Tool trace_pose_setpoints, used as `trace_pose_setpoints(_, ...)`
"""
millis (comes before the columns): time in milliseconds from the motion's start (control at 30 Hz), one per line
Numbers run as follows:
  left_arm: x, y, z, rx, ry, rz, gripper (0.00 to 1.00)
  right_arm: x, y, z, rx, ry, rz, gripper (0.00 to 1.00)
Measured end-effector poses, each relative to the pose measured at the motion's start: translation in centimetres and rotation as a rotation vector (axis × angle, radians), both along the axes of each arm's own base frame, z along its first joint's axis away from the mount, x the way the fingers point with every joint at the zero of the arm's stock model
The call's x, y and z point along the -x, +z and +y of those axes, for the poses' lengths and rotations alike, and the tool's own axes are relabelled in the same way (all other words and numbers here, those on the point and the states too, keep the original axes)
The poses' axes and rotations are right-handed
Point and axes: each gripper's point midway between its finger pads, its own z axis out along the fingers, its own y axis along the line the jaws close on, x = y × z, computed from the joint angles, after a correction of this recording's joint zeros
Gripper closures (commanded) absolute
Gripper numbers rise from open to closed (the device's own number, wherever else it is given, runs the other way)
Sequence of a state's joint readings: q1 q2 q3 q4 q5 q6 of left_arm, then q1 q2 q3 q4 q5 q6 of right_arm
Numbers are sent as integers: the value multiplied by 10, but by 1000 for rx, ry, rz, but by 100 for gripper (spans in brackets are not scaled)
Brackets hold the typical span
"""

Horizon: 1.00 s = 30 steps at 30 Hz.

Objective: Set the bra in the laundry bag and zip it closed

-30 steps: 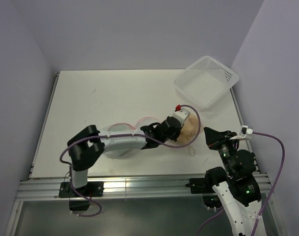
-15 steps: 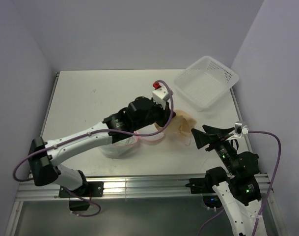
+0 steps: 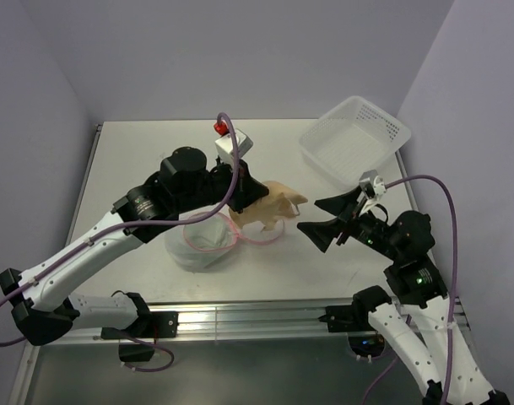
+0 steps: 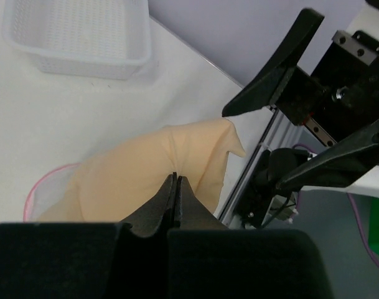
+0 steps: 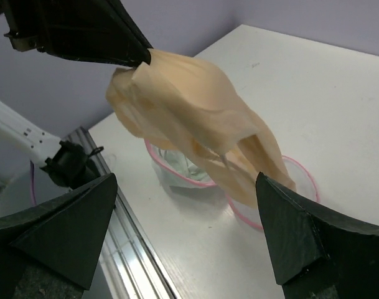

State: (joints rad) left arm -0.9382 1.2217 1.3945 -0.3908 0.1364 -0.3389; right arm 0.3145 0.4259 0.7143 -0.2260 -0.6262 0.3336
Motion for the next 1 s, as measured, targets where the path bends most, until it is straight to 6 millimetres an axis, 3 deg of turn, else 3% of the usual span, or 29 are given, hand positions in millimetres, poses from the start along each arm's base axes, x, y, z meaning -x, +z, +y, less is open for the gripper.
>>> trace_pose_setpoints(333,20,0,16,-25,-59,79,100,-5,26,27,126,135,-146,0)
trace_pose_setpoints(533,24,-4,18,-30,-71,112,100,0,17,53,189,248,-156,0)
trace_pose_setpoints(600,25,-3,18,-26,-75,117,100,5,14,62,208,294,-165,5)
trace_pose_setpoints(733,28,-3,17,-20,-90,125,100,0,4,73,244,318,-158,25)
trace_pose_setpoints(833,29,-2,17,-20,-96,127,100,-8,-2,76,262,307,-147,54)
trace_pose_setpoints(867,29,-2,17,-20,-96,128,100,-10,-3,76,263,298,-147,71)
trace_pose_setpoints(933,30,-1,17,-16,-95,133,100,-15,-1,77,259,281,-153,82)
trace_pose_setpoints(1000,30,3,18,-9,-91,136,88,-16,1,78,252,275,-154,92)
